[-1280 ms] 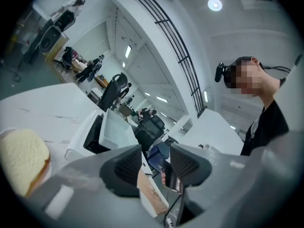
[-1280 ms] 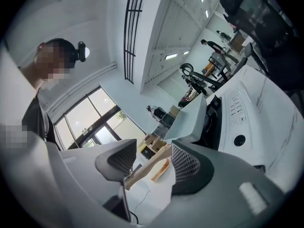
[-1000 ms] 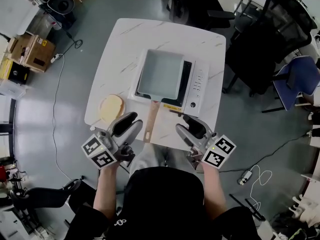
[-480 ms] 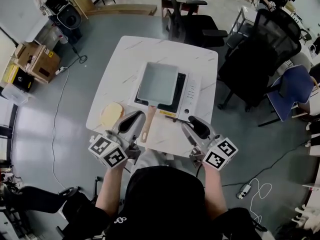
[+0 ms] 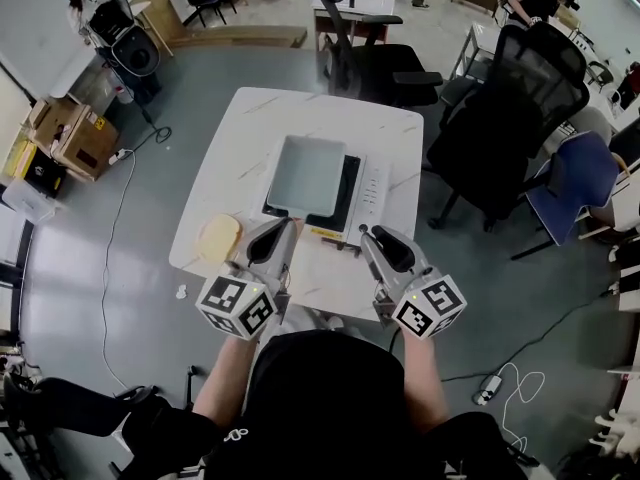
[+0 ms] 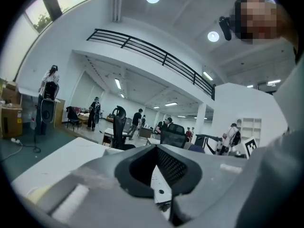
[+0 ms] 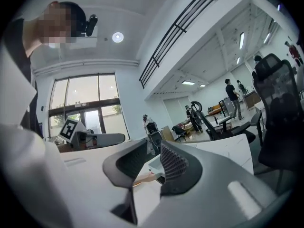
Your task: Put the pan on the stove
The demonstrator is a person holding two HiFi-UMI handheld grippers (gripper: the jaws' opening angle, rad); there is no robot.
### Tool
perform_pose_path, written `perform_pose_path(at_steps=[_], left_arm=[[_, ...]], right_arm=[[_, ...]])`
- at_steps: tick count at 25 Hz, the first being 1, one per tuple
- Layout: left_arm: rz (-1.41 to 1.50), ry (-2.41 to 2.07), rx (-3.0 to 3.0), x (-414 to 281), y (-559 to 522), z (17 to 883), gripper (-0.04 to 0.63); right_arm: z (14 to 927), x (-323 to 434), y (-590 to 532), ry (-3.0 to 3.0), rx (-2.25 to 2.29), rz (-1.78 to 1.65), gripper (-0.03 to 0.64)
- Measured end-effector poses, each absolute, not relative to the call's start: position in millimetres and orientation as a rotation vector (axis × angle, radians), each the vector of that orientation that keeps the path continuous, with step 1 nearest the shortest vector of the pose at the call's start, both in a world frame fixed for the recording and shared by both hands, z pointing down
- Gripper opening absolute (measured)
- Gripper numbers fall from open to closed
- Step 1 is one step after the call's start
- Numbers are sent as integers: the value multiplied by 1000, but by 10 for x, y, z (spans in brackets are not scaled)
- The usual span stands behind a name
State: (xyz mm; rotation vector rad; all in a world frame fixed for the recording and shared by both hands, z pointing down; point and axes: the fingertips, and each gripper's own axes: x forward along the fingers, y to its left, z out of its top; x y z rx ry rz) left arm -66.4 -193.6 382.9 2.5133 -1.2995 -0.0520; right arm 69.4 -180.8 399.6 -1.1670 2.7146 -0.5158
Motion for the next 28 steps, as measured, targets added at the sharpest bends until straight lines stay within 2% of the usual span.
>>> perform_pose_path(at_steps=[8,28], left_arm=[[-17,-1440,2534,-575,-1996,3703,0],[51,-1613,2514,-501,-1993,3846,0]], right_arm=[[3860,879,-1928,2657,-1397,-369,-11],[3911,976,-1910,2652,-1715,-182,-11]])
